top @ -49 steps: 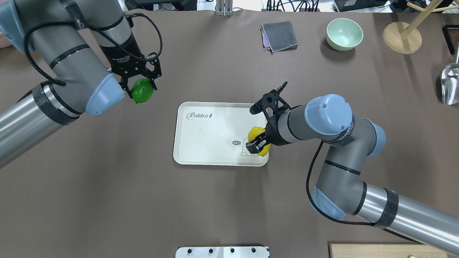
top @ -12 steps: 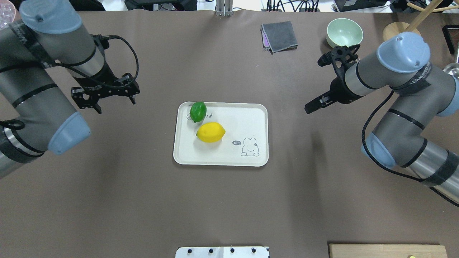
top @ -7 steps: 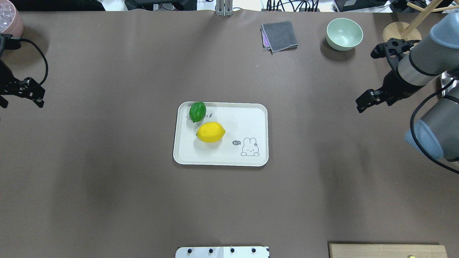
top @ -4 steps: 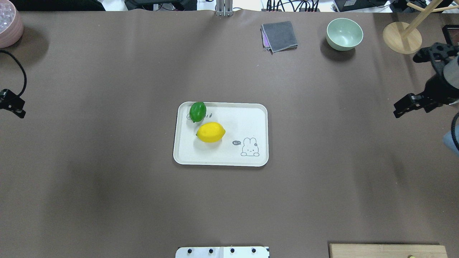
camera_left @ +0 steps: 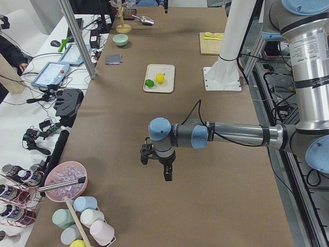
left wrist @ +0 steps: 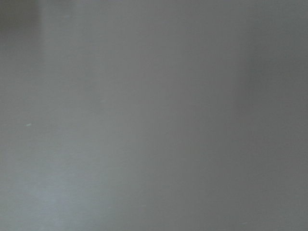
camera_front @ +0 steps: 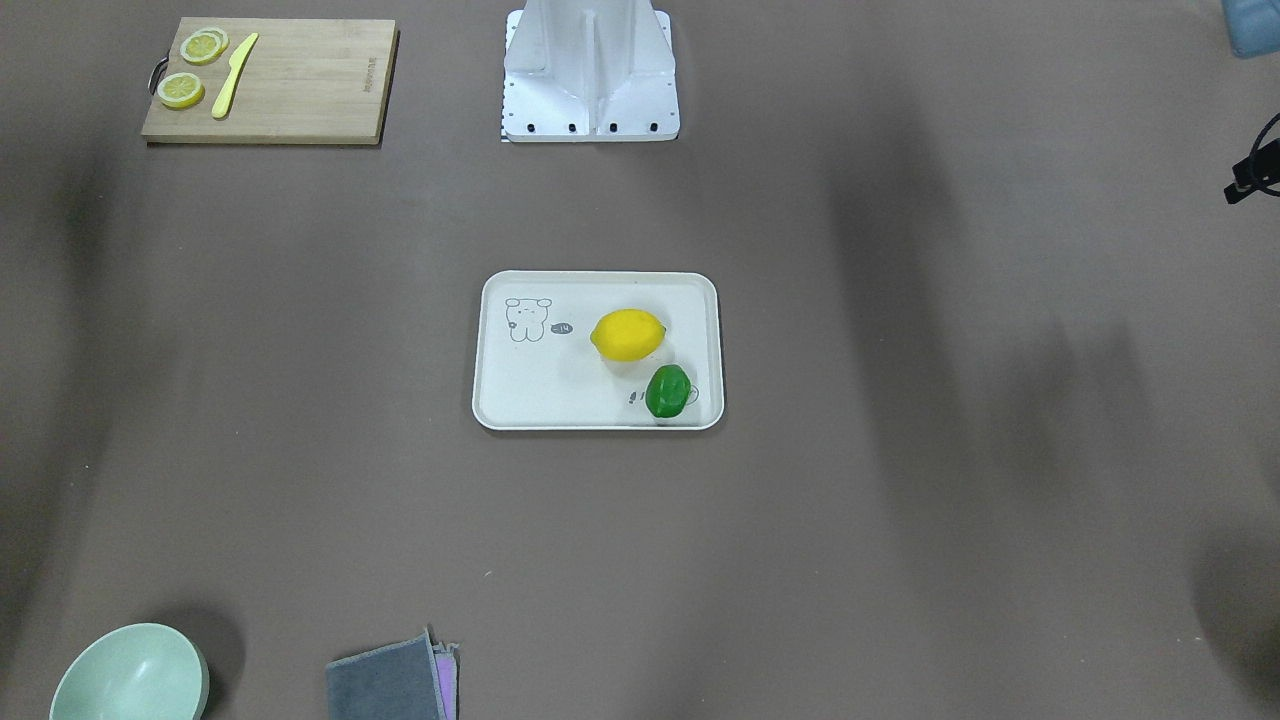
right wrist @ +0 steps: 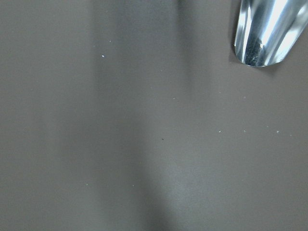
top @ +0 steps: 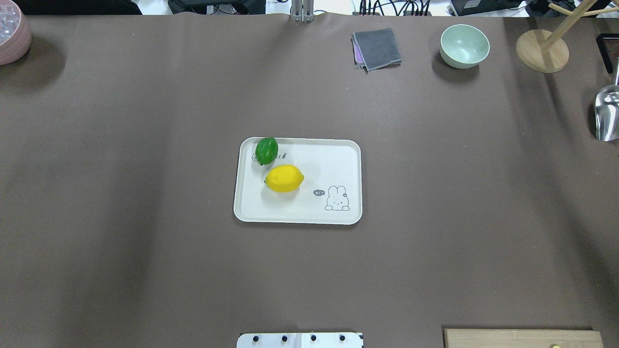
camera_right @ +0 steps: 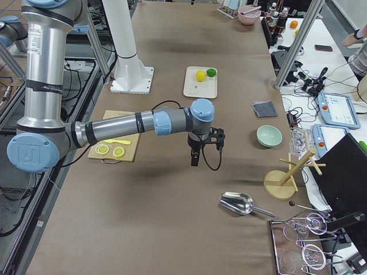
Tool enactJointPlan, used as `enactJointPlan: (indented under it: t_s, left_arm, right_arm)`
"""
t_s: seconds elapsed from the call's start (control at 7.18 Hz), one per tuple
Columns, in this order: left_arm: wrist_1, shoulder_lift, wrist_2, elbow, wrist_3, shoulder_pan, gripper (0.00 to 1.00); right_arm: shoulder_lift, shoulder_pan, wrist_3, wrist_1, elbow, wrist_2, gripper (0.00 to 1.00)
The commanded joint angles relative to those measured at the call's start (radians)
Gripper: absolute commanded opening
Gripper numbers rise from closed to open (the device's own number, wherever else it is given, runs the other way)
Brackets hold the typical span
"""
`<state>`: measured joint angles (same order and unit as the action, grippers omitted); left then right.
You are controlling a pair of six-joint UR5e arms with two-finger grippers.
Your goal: Place all lemons on tray
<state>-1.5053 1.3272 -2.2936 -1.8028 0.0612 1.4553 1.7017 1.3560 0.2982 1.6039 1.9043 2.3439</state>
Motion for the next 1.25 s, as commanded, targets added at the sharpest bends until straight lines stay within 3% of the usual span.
enactJointPlan:
  t_s: [0.0, 0.28, 0.56, 0.7, 1.11]
  left_arm:
    - [0.138, 0.059, 0.003, 0.12, -0.198, 0.092, 0.98]
    - [0.232, 0.15, 0.005, 0.174, -0.248, 0.19, 0.98]
    - [0.418, 0.245, 0.003, 0.13, -0.248, 0.203, 0.98]
    - [0.437, 0.247, 0.002, 0.106, -0.253, 0.206, 0.98]
    - [0.256, 0.085, -0.009, 0.083, -0.325, 0.209, 0.98]
  right_arm:
    - [0.021, 0.067, -0.129, 0.005, -0.016, -0.011, 0.99]
    - [0.023, 0.101, -0.16, 0.004, -0.034, -0.012, 0.99]
    - [0.018, 0.113, -0.195, 0.007, -0.059, -0.012, 0.99]
    - [0.021, 0.124, -0.198, 0.008, -0.062, -0.009, 0.99]
    - [0.024, 0.144, -0.198, 0.008, -0.057, -0.003, 0.99]
